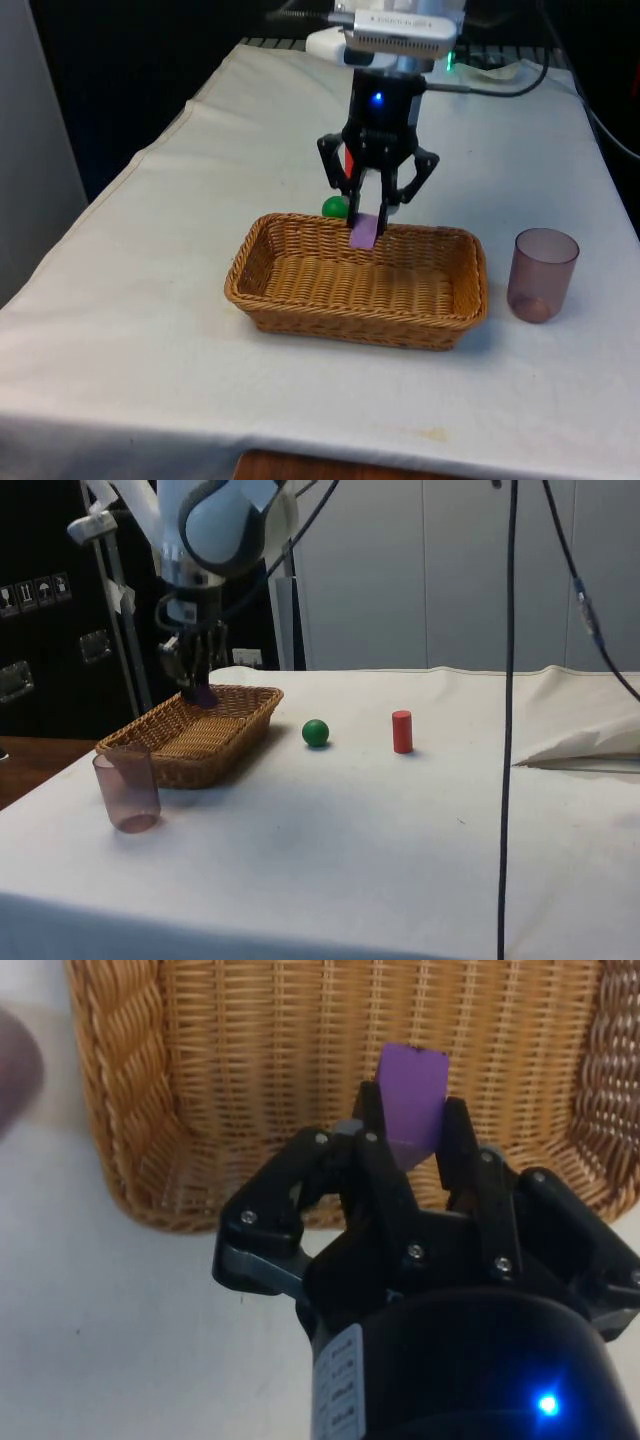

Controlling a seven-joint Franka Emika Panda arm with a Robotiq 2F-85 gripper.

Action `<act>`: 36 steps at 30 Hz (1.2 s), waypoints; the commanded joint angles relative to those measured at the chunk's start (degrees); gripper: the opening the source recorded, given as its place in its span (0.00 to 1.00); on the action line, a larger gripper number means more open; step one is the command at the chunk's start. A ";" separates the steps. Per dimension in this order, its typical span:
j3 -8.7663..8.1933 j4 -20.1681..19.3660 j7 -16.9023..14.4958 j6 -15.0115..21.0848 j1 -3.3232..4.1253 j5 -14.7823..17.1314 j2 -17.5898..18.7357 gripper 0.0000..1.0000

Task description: Pick up the triangular block and place it into the basket.

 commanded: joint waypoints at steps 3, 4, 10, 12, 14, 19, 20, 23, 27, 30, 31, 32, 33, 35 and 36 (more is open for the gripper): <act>0.40 0.74 -0.06 1.20 -0.34 0.52 1.89 0.33; 0.40 0.86 0.00 1.43 -0.34 0.52 2.29 0.33; 0.00 1.43 0.46 2.52 0.00 0.00 4.58 0.33; 0.52 1.89 0.29 3.50 -0.46 0.52 5.84 0.33; 0.63 2.01 0.23 4.13 -0.63 0.69 6.65 0.33; 0.74 2.18 0.06 5.33 -0.92 1.03 7.96 0.40; 0.80 2.18 0.00 5.67 -0.97 1.15 8.31 0.49; 0.80 2.23 -0.06 5.84 -1.03 1.32 8.54 0.63; 0.00 2.01 0.52 5.56 -0.40 0.80 8.54 0.88; 0.86 2.29 -0.17 5.96 -1.09 1.43 8.82 0.97; 0.86 2.29 -0.17 5.96 -1.09 1.43 8.82 1.00; 0.86 2.29 -0.17 6.02 -1.09 1.43 8.82 1.00; 0.86 2.29 -0.17 6.02 -1.09 1.43 8.82 1.00; 0.52 2.18 0.06 5.33 -0.86 1.20 8.19 1.00; 0.00 2.12 0.46 5.61 -0.46 0.86 8.65 1.00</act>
